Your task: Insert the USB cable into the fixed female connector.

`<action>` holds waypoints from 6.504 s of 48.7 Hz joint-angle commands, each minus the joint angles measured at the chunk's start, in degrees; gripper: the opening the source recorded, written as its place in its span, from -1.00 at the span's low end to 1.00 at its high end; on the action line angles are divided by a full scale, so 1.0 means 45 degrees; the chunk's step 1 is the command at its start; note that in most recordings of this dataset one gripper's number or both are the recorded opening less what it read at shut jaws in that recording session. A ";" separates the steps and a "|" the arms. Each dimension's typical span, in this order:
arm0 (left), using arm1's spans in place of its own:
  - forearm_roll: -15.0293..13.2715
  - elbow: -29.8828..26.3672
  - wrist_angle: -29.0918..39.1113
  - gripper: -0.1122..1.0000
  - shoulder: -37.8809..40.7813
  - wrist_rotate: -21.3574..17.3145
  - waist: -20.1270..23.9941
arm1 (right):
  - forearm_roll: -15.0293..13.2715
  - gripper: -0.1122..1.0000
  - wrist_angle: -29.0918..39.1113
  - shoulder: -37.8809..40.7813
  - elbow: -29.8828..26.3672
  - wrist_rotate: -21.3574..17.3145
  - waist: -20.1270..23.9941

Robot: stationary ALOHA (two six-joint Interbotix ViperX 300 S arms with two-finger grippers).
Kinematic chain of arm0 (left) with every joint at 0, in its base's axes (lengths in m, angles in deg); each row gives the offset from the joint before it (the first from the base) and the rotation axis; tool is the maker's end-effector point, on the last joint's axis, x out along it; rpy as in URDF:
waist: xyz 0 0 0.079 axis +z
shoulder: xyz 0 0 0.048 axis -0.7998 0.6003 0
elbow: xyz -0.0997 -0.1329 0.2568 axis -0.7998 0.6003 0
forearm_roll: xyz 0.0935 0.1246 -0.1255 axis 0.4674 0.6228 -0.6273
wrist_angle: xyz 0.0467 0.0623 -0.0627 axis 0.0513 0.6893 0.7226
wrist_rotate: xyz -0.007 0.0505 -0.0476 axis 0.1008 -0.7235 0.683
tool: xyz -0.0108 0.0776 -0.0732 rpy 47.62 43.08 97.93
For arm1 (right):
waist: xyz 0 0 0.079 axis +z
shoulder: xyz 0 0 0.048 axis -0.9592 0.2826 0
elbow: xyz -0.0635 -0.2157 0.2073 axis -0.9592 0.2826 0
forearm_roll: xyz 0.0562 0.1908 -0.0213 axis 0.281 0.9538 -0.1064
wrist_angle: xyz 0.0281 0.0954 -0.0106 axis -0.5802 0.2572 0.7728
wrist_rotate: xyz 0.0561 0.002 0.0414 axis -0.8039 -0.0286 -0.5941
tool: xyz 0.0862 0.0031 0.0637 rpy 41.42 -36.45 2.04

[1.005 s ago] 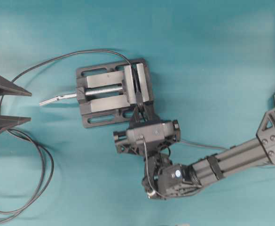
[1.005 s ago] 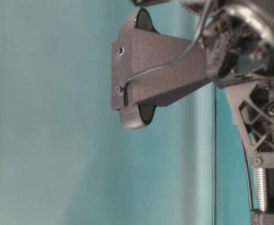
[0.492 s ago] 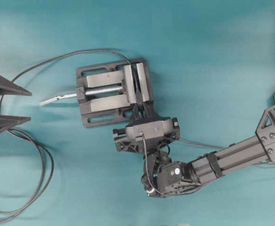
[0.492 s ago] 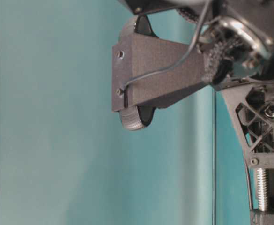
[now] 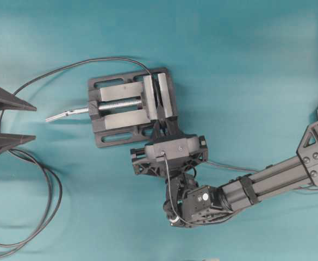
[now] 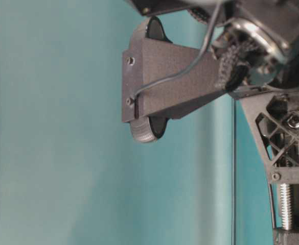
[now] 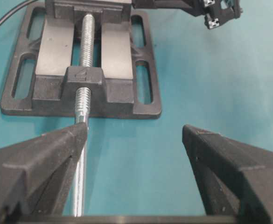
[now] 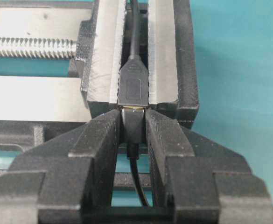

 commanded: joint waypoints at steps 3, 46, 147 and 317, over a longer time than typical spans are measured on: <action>0.0039 -0.0156 -0.0117 0.98 0.0078 0.0117 -0.0020 | -0.0215 -0.42 -0.0039 -0.0430 0.0020 0.0020 -0.1660; 0.0039 -0.0156 -0.0117 0.98 0.0078 0.0117 -0.0020 | -0.0215 -0.42 0.0215 -0.0469 -0.0020 -0.0059 -0.0859; 0.0039 -0.0156 -0.0117 0.98 0.0078 0.0117 -0.0020 | 0.0234 0.29 -0.0117 -0.1250 0.0156 -0.0059 0.1875; 0.0039 -0.0156 -0.0117 0.98 0.0039 0.0117 0.0000 | -1.7285 -0.55 0.4180 -2.5195 1.9688 0.2285 0.2324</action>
